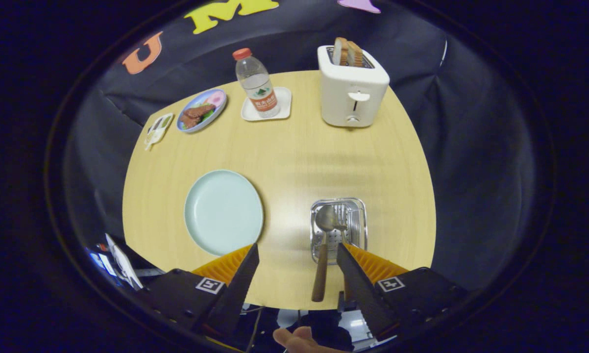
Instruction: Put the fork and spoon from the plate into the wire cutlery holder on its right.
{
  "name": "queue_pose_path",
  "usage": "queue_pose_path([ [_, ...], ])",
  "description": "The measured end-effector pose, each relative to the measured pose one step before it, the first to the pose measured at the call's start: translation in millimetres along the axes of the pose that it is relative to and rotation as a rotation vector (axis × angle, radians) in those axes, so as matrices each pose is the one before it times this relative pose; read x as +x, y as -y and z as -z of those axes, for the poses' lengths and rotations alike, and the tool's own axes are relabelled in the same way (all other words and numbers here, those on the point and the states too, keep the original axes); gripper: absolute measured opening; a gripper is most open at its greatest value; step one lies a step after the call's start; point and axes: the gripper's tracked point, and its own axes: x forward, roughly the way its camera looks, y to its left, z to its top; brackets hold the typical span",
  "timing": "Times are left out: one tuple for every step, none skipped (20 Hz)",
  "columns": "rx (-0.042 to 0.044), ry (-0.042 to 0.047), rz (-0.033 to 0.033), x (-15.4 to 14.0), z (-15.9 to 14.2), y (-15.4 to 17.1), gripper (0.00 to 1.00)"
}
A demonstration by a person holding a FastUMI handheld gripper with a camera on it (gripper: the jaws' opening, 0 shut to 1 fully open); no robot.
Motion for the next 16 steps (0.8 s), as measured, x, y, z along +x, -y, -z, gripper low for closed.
queue_pose_path([
  [-0.01982,0.02554,0.00626,-0.57,1.79,-9.66,0.97],
  [-0.02118,0.02898,0.00289,-2.74,0.18,-11.00,0.97],
  [-0.02195,0.04044,0.00925,-4.30,-2.14,-9.85,0.97],
  [-0.02627,0.04103,0.00633,-4.29,-3.30,-11.41,0.97],
  [-0.02881,0.03454,-0.00068,-6.96,-1.48,-12.16,0.97],
  [-0.02799,0.02872,-0.00360,-6.90,-2.36,-13.64,0.97],
  [-0.02385,0.03381,0.00162,-7.08,-3.55,-10.72,0.97],
  [-0.01760,0.03790,0.01013,-6.73,-6.48,-9.75,0.97],
  [-0.00933,0.04548,0.00538,-7.99,-7.59,-9.53,0.97],
  [0.00069,0.05080,0.00812,-8.07,-9.81,-9.28,0.97],
  [0.00434,0.06083,0.00993,-8.02,-11.27,-6.48,0.97],
  [0.00721,0.06554,0.00049,-8.59,-13.10,-7.78,0.97],
  [0.00981,0.05991,0.00567,-6.23,-11.49,-5.31,0.97],
  [-0.00091,0.07259,-0.00947,-7.44,-14.07,-7.14,0.97],
  [-0.00478,0.05930,0.00904,-6.72,-8.85,-1.76,0.97],
  [-0.00641,0.05434,0.00899,-9.24,-9.79,-3.17,0.97],
])
